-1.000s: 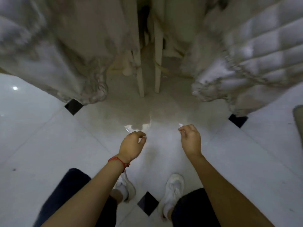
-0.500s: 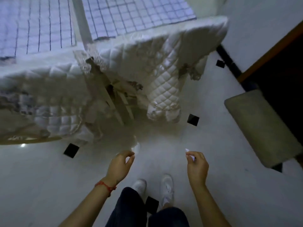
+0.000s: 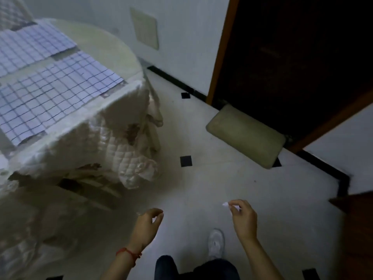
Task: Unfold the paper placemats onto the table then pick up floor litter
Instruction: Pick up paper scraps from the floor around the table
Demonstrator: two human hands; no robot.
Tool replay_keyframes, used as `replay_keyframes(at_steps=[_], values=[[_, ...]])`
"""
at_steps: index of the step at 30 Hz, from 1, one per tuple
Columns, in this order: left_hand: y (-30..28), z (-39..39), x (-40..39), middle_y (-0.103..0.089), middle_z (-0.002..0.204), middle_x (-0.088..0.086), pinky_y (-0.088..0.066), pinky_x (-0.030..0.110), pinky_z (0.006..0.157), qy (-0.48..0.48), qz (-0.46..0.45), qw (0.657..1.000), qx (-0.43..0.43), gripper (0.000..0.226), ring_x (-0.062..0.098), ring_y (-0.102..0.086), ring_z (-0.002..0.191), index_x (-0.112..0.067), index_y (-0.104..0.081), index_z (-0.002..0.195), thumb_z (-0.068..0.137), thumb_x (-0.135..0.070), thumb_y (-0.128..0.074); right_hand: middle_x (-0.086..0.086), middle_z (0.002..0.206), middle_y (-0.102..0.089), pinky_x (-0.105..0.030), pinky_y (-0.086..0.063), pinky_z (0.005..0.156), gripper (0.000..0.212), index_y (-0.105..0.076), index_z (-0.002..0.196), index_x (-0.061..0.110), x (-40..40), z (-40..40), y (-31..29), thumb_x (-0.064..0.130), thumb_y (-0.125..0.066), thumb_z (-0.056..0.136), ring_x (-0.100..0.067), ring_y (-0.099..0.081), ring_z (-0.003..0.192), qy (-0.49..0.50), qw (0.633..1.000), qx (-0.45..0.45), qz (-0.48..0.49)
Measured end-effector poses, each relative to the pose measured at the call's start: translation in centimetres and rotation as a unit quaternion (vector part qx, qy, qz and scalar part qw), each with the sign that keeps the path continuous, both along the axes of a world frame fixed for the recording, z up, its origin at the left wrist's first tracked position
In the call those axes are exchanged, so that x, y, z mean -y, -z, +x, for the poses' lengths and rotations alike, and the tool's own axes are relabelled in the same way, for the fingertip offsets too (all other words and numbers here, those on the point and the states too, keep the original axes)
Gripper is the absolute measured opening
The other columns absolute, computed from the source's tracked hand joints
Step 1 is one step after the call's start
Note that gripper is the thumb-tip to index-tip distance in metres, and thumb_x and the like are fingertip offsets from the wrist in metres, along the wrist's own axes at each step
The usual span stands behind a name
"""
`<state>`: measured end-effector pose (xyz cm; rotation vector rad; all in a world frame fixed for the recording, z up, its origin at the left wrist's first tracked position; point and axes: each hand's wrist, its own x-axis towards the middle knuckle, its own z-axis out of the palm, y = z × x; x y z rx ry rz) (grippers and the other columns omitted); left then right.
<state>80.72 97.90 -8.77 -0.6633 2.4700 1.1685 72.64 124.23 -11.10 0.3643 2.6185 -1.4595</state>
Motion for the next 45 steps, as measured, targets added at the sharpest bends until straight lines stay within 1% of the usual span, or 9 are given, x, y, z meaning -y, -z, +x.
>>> replay_keyframes(at_steps=[4, 6, 10, 24, 28, 30, 33, 39, 45], values=[[-0.3, -7.2, -5.1, -0.065, 0.116, 0.007, -0.038, 0.018, 0.082, 0.039, 0.01, 0.999, 0.0, 0.026, 0.018, -0.059, 0.103, -0.01, -0.062, 0.112, 0.093, -0.022, -0.047, 0.002, 0.078, -0.066, -0.005, -0.044, 0.065, 0.046, -0.067, 0.055, 0.035, -6.1, -3.9, 0.0, -0.005, -0.061, 0.079, 0.003, -0.061, 0.073, 0.045, 0.999, 0.008, 0.006], [-0.6, -11.0, -7.6, -0.066, 0.114, 0.008, -0.036, 0.018, 0.079, 0.047, 0.007, 0.999, -0.008, 0.026, 0.019, -0.06, 0.102, -0.01, -0.063, 0.109, 0.093, -0.021, -0.048, -0.001, 0.077, -0.067, -0.016, -0.049, 0.067, 0.05, -0.068, 0.054, 0.039, -9.1, -6.4, -0.5, -0.004, -0.06, 0.079, -0.007, -0.063, 0.071, 0.06, 0.998, 0.021, 0.001], [-1.6, -17.3, -11.0, -0.067, 0.114, 0.009, -0.038, 0.018, 0.08, 0.045, 0.001, 0.999, -0.005, 0.027, 0.022, -0.061, 0.104, -0.007, -0.063, 0.11, 0.093, -0.021, -0.048, -0.001, 0.078, -0.071, -0.041, -0.055, 0.075, 0.039, -0.07, 0.058, 0.025, -14.1, -11.4, -1.6, -0.002, -0.056, 0.082, -0.013, -0.064, 0.068, 0.059, 0.997, 0.05, 0.011], [0.9, -30.5, -4.7, -0.069, 0.111, 0.009, -0.037, 0.02, 0.075, -0.103, -0.029, 0.993, 0.052, 0.025, 0.022, -0.062, 0.102, -0.01, -0.066, 0.107, 0.091, -0.022, -0.052, -0.001, 0.072, -0.073, -0.041, -0.056, 0.075, 0.024, -0.065, 0.068, 0.019, -6.2, -37.9, -1.2, 0.001, -0.055, 0.081, -0.017, -0.068, 0.074, -0.069, 0.995, 0.062, -0.025], [0.8, -38.1, -1.0, -0.066, 0.116, 0.011, -0.042, 0.023, 0.082, -0.105, -0.025, 0.992, 0.066, 0.029, 0.023, -0.061, 0.105, -0.008, -0.063, 0.113, 0.093, -0.023, -0.048, 0.015, 0.051, -0.064, -0.019, -0.048, 0.061, 0.033, -0.058, 0.064, 0.021, -2.3, -45.7, -3.0, -0.007, -0.054, 0.082, -0.005, -0.063, 0.06, -0.071, 0.995, 0.056, -0.033], [0.2, -42.8, 0.6, -0.067, 0.111, 0.012, -0.041, 0.021, 0.077, -0.095, -0.017, 0.994, 0.052, 0.026, 0.024, -0.062, 0.102, -0.008, -0.064, 0.107, 0.093, -0.022, -0.047, 0.014, 0.058, -0.064, -0.012, -0.047, 0.059, 0.031, -0.059, 0.066, 0.018, -0.6, -49.2, -4.1, -0.008, -0.054, 0.082, -0.003, -0.064, 0.061, -0.074, 0.996, 0.046, -0.035], [-1.1, -50.4, 2.9, -0.067, 0.109, 0.014, -0.043, 0.024, 0.077, -0.079, -0.02, 0.996, 0.024, 0.025, 0.028, -0.062, 0.103, -0.008, -0.065, 0.103, 0.093, -0.022, -0.047, -0.003, 0.072, -0.068, -0.025, -0.051, 0.069, 0.026, -0.06, 0.069, 0.016, 1.0, -54.3, -4.3, -0.004, -0.053, 0.085, -0.018, -0.067, 0.074, -0.086, 0.995, 0.054, -0.003], [-2.6, -62.6, 5.7, -0.067, 0.114, 0.014, -0.043, 0.027, 0.084, -0.098, -0.031, 0.995, 0.005, 0.029, 0.027, -0.06, 0.108, -0.006, -0.064, 0.108, 0.092, -0.024, -0.048, -0.005, 0.086, -0.072, -0.046, -0.055, 0.079, 0.015, -0.065, 0.079, 0.017, 1.9, -64.2, 0.0, 0.006, -0.057, 0.084, -0.023, -0.067, 0.083, -0.121, 0.986, 0.102, 0.052], [-1.5, -69.3, 8.4, -0.066, 0.116, 0.013, -0.043, 0.028, 0.086, -0.17, -0.024, 0.984, 0.035, 0.03, 0.027, -0.06, 0.108, -0.006, -0.064, 0.109, 0.092, -0.026, -0.049, -0.012, 0.09, -0.064, -0.029, -0.046, 0.076, 0.012, -0.064, 0.089, 0.005, 7.4, -76.2, -1.6, 0.0, -0.053, 0.087, -0.025, -0.059, 0.088, -0.175, 0.976, 0.118, 0.056]])
